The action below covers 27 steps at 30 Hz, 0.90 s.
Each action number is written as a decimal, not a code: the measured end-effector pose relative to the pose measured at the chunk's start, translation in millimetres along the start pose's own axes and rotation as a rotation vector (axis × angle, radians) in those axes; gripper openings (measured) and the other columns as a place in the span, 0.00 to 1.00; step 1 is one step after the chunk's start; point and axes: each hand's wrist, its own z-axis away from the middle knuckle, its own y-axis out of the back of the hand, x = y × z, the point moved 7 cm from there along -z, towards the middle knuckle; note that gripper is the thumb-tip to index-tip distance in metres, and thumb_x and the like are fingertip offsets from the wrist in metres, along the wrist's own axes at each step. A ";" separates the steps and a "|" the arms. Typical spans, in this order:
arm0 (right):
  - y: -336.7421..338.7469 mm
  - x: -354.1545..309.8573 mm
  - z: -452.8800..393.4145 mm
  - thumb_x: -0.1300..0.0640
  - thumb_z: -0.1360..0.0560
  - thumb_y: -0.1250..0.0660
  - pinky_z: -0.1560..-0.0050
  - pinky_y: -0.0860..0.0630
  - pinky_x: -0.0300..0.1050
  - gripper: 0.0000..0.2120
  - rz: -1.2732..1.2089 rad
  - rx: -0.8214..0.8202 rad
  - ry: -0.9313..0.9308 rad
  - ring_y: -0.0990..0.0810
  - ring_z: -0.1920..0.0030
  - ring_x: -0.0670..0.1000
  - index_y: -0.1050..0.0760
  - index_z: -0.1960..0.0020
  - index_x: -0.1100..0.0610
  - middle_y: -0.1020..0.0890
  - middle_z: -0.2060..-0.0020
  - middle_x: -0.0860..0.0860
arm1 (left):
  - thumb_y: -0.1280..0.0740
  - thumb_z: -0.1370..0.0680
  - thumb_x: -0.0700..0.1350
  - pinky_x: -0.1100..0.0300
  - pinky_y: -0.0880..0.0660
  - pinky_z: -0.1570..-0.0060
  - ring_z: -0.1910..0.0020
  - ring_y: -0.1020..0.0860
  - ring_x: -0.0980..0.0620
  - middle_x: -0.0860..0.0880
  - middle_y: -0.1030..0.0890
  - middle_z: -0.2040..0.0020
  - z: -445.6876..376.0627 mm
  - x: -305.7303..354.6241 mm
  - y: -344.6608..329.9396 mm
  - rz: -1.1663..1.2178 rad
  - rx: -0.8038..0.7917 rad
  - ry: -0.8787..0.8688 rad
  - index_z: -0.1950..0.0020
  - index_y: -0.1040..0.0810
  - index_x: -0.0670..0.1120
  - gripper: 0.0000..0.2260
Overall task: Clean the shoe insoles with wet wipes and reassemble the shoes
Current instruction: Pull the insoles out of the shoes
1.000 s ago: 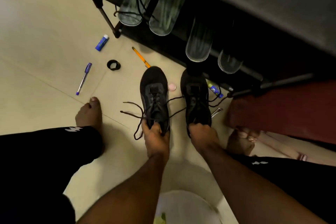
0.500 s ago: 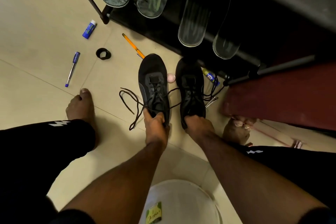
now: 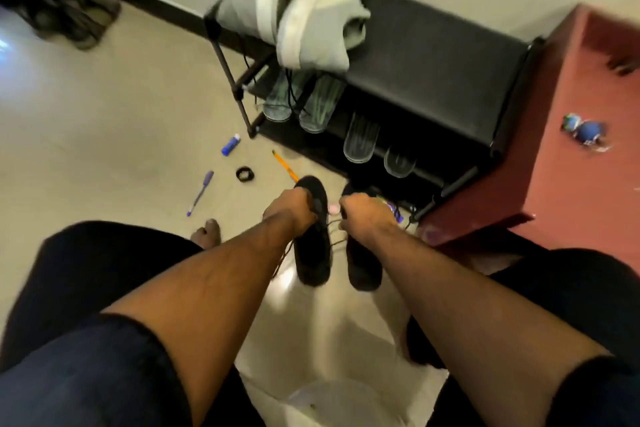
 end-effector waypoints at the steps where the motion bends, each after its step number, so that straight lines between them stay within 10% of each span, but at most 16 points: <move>1: 23.0 -7.0 2.5 0.55 0.23 0.35 0.48 0.25 0.52 0.11 -0.012 0.055 0.010 0.22 0.42 0.60 0.26 0.42 0.56 0.22 0.42 0.56 | 0.30 0.25 0.46 0.54 0.23 0.49 0.46 0.20 0.41 0.43 0.19 0.44 1.6 1.9 22.5 0.052 0.067 -0.010 0.44 0.21 0.46 0.10; 4: 84.7 -19.8 5.7 0.51 0.26 0.30 0.44 0.24 0.51 0.18 -0.211 0.244 -0.013 0.22 0.41 0.57 0.26 0.38 0.56 0.22 0.41 0.54 | 0.28 0.25 0.46 0.56 0.24 0.48 0.45 0.21 0.43 0.45 0.19 0.43 9.9 6.7 84.9 0.294 0.254 -0.030 0.42 0.20 0.48 0.13; 8: 140.5 -20.9 -3.4 0.49 0.29 0.25 0.46 0.22 0.51 0.28 -1.057 0.481 -0.114 0.21 0.48 0.53 0.29 0.33 0.56 0.21 0.47 0.52 | 0.29 0.24 0.45 0.45 0.21 0.45 0.46 0.19 0.41 0.44 0.18 0.44 7.2 15.2 147.6 0.802 0.388 -0.041 0.38 0.22 0.48 0.15; 12: 157.5 -35.3 -36.7 0.45 0.26 0.29 0.46 0.23 0.55 0.36 -1.628 0.267 -0.145 0.25 0.39 0.58 0.44 0.25 0.47 0.29 0.36 0.51 | 0.37 0.19 0.47 0.38 0.21 0.48 0.44 0.22 0.41 0.46 0.23 0.36 -18.0 26.2 200.0 1.190 0.407 -0.031 0.28 0.34 0.55 0.20; 17: 161.9 -47.5 -80.3 0.46 0.23 0.32 0.50 0.22 0.57 0.25 -1.852 0.124 -0.080 0.22 0.43 0.61 0.35 0.31 0.50 0.25 0.40 0.56 | 0.42 0.15 0.45 0.39 0.20 0.51 0.37 0.24 0.37 0.44 0.33 0.27 -54.5 33.3 235.6 1.481 0.264 -0.005 0.21 0.64 0.61 0.34; 27: 159.3 -25.6 -106.9 0.59 0.24 0.30 0.46 0.21 0.53 0.08 -1.950 0.232 -0.023 0.18 0.49 0.58 0.24 0.46 0.57 0.17 0.51 0.57 | 0.27 0.24 0.43 0.39 0.19 0.59 0.47 0.21 0.36 0.43 0.26 0.43 -88.5 26.2 265.8 1.503 0.243 -0.080 0.36 0.35 0.46 0.22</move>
